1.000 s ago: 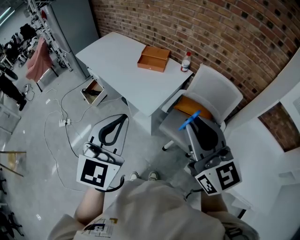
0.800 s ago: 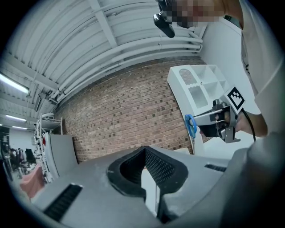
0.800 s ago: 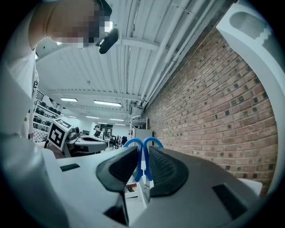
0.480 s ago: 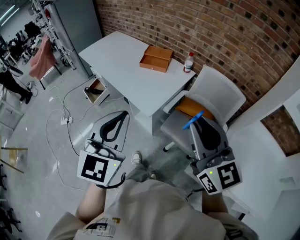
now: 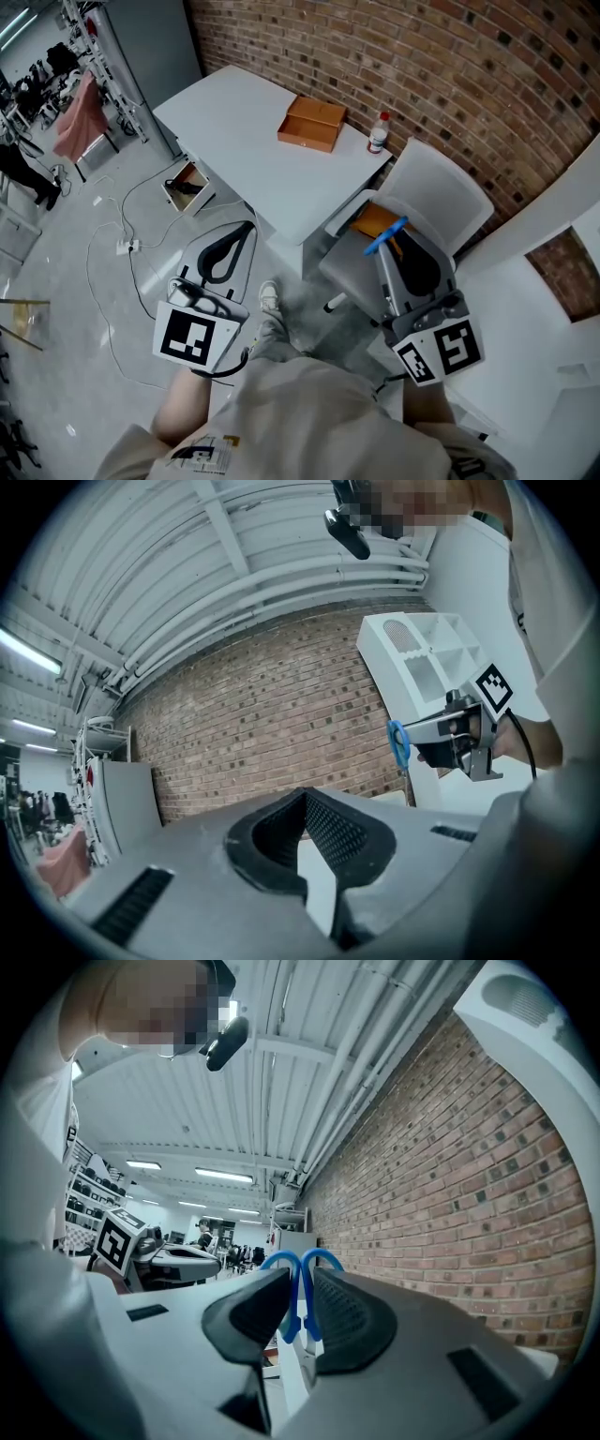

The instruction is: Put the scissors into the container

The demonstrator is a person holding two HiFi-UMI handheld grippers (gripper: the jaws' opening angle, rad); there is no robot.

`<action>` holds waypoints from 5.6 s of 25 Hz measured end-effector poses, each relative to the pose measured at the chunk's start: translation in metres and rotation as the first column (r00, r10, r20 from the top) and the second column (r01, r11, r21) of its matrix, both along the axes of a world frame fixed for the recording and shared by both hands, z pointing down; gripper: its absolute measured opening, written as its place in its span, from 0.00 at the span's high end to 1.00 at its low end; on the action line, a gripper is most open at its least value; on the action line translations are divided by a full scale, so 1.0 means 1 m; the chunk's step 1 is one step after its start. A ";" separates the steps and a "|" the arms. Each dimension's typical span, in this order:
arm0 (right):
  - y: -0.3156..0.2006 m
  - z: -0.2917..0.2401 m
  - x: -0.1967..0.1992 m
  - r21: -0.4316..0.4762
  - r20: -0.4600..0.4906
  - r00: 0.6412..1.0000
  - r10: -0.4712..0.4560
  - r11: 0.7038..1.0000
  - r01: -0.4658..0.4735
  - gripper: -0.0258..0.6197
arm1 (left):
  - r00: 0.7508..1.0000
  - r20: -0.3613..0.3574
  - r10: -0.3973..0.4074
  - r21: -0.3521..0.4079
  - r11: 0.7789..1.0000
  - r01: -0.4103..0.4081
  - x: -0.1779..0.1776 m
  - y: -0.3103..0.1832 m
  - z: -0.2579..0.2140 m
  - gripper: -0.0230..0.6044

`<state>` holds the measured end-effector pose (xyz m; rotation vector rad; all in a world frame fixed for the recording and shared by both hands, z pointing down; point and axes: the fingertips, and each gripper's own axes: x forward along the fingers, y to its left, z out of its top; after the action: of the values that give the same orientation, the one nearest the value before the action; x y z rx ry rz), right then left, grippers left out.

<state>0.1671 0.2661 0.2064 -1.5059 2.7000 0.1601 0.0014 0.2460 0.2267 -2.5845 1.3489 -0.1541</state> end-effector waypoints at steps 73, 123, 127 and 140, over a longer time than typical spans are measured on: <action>-0.621 0.176 -0.113 -0.453 -0.495 0.817 -0.295 0.890 0.048 0.84 | 0.980 -0.007 0.200 -0.294 0.936 -0.193 -0.044 -0.567 0.127 0.95; -0.733 0.524 -0.128 -0.788 -0.543 0.579 -0.609 0.607 -0.101 0.84 | 0.988 0.009 0.154 -0.672 0.733 -0.108 -0.016 -0.637 0.378 0.95; -0.735 0.530 -0.124 -0.800 -0.525 0.600 -0.603 0.592 -0.104 0.83 | 0.990 -0.019 0.140 -0.680 0.724 -0.115 -0.015 -0.633 0.380 0.95; -0.738 0.476 -0.130 -0.719 -0.537 0.690 -0.486 0.692 -0.072 0.78 | 0.990 -0.009 0.141 -0.636 0.763 -0.114 -0.023 -0.632 0.347 0.95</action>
<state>0.0366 -0.4722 0.6824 -1.3740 3.8829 -0.4853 -0.0215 -0.3859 0.5740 -3.1828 1.2522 -0.7609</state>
